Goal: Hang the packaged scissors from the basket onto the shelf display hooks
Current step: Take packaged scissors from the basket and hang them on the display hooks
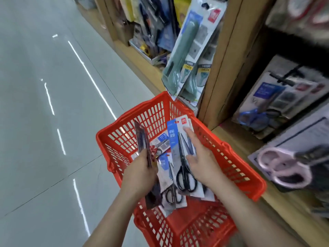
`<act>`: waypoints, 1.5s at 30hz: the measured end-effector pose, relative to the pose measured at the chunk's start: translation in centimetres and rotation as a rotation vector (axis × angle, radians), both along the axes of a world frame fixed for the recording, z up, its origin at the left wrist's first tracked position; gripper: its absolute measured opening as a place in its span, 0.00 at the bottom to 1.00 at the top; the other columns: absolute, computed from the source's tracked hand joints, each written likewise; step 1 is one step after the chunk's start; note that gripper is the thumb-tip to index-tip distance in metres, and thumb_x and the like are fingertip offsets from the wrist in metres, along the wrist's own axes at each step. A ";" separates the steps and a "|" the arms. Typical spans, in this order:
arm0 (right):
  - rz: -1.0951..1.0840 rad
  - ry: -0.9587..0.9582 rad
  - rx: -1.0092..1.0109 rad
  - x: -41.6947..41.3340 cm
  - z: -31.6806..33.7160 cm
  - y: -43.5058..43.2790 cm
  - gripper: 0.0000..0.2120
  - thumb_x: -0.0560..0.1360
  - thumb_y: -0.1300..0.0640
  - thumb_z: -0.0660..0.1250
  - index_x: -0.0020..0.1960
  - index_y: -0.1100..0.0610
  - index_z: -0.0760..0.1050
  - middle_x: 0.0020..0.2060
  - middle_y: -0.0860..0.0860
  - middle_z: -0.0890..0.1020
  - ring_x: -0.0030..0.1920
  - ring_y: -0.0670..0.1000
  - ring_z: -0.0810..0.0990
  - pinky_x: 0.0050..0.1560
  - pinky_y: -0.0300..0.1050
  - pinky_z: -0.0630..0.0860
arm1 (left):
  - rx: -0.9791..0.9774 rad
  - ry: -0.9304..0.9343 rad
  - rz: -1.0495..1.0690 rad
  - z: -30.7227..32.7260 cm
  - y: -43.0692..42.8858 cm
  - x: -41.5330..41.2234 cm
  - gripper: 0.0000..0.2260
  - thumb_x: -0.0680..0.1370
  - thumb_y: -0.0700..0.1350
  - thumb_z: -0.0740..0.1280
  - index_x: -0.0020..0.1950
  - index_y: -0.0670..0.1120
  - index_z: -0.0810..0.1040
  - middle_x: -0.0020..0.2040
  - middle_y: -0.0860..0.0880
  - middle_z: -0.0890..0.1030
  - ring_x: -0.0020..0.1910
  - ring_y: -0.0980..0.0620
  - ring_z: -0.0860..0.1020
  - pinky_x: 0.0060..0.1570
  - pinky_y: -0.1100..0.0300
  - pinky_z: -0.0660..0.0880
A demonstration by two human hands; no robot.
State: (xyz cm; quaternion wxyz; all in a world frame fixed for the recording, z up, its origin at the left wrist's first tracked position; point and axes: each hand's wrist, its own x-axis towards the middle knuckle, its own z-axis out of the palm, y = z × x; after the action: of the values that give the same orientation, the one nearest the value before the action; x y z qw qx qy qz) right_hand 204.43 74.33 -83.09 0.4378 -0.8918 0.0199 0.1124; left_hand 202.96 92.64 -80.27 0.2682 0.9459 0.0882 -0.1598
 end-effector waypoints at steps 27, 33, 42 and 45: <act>-0.517 -0.695 0.548 -29.4 32.9 -13.5 0.07 0.72 0.56 0.69 0.40 0.48 0.85 0.40 0.44 0.88 0.41 0.37 0.84 0.42 0.25 0.74 | -1.366 -0.289 -0.192 28.6 -17.8 -20.9 0.25 0.80 0.32 0.64 0.66 0.60 0.70 0.46 0.42 0.86 0.45 0.42 0.85 0.46 0.46 0.81; -0.692 -0.665 0.520 -35.8 30.9 -18.8 0.06 0.71 0.60 0.73 0.36 0.54 0.86 0.35 0.50 0.86 0.35 0.41 0.80 0.40 0.32 0.75 | -1.271 -0.017 -0.381 26.8 -23.7 -23.8 0.15 0.78 0.29 0.65 0.61 0.44 0.76 0.43 0.43 0.87 0.41 0.45 0.84 0.46 0.50 0.81; -0.798 -0.658 0.595 -41.1 27.8 -24.4 0.05 0.62 0.57 0.73 0.34 0.58 0.85 0.27 0.52 0.80 0.29 0.44 0.75 0.31 0.33 0.71 | -1.117 -0.019 -0.682 31.4 -31.7 -22.4 0.15 0.80 0.35 0.66 0.63 0.51 0.77 0.41 0.46 0.87 0.35 0.53 0.83 0.31 0.64 0.77; -0.827 -0.651 0.593 -42.4 26.3 -26.2 0.18 0.56 0.45 0.78 0.36 0.58 0.85 0.29 0.53 0.79 0.31 0.45 0.75 0.33 0.35 0.71 | -1.079 0.023 -0.725 30.9 -34.1 -23.0 0.10 0.80 0.35 0.66 0.58 0.47 0.77 0.36 0.48 0.86 0.30 0.55 0.82 0.26 0.65 0.74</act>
State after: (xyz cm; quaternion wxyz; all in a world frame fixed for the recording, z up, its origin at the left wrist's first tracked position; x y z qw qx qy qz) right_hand 162.01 48.16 -56.84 0.6589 -0.6385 0.1978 -0.3450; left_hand 179.93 58.57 -49.35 0.6338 0.6463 -0.3262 -0.2723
